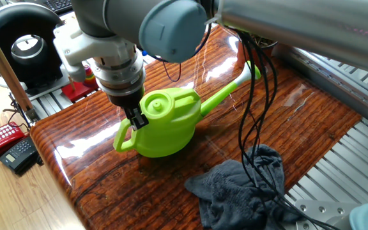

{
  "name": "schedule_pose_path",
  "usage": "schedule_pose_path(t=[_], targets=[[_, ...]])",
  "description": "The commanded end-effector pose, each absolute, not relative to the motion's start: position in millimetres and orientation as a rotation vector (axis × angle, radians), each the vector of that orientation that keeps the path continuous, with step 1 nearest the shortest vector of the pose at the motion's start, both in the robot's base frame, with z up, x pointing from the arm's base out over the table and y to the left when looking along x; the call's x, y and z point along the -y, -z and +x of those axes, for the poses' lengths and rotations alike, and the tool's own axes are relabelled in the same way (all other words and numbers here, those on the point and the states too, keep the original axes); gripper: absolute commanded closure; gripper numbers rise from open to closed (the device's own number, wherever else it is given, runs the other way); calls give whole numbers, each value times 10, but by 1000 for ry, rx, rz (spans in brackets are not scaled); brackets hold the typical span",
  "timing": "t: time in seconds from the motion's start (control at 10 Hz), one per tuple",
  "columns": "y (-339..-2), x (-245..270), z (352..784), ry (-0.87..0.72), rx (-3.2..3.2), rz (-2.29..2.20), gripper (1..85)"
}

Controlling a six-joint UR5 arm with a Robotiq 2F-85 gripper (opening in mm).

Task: Water the plant

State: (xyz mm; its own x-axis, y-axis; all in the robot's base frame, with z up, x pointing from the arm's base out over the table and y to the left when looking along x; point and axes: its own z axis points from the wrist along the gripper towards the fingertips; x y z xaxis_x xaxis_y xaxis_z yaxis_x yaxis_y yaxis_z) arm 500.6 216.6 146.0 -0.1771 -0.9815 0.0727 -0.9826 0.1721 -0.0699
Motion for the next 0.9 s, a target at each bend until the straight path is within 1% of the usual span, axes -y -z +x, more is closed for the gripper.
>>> schedule_pose_path(t=[0.0,0.3,0.8], targets=[[-1579,-2165,4982,-145,2377,2012,847],[-1627,-2063,4964,-225,2310,2004,847],[-1666,-2075,4941,-241,2306,1981,847]])
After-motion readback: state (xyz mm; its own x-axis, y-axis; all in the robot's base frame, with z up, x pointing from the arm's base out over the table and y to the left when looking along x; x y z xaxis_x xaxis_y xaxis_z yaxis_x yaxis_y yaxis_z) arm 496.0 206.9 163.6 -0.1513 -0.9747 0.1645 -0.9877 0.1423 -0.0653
